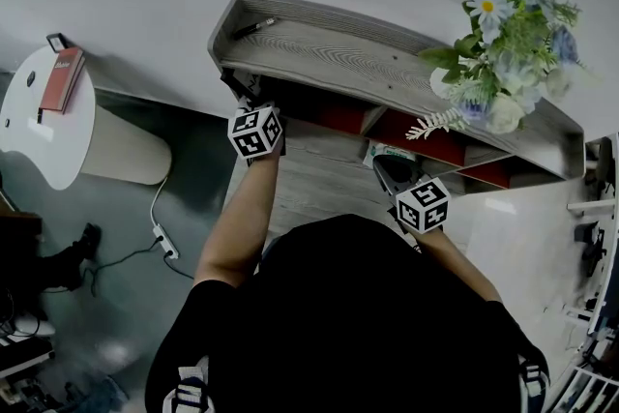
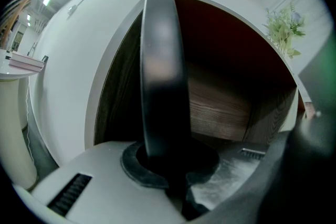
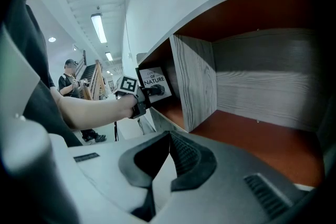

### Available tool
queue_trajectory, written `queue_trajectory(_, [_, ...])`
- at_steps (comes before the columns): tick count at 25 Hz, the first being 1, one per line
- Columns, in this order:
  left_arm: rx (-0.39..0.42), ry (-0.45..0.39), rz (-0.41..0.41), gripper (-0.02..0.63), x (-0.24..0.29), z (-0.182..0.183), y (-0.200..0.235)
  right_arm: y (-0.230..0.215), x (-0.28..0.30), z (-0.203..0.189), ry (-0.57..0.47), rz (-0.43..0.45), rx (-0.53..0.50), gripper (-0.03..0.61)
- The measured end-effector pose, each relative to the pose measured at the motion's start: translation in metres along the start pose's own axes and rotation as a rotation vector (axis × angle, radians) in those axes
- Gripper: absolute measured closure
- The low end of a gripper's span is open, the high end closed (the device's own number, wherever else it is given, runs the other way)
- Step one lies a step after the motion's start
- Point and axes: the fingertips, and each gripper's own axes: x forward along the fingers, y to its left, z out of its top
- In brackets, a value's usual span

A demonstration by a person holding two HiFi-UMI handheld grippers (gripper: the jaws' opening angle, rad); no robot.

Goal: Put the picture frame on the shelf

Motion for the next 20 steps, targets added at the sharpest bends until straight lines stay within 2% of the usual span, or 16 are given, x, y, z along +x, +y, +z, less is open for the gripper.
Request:
queue_trajectory(15, [-0.041, 0.009, -0.039, 0.583, -0.0022, -0.0039, -0.0019, 0.0010, -0.0004, -0.0018, 0.000, 0.003, 0.002, 0.565])
queue_trajectory(20, [-0.045, 0.021, -0.055, 0.547, -0.0049, -0.0056, -0.0042, 0.0024, -0.0008, -0.0035, 0.003, 0.008, 0.005, 0.565])
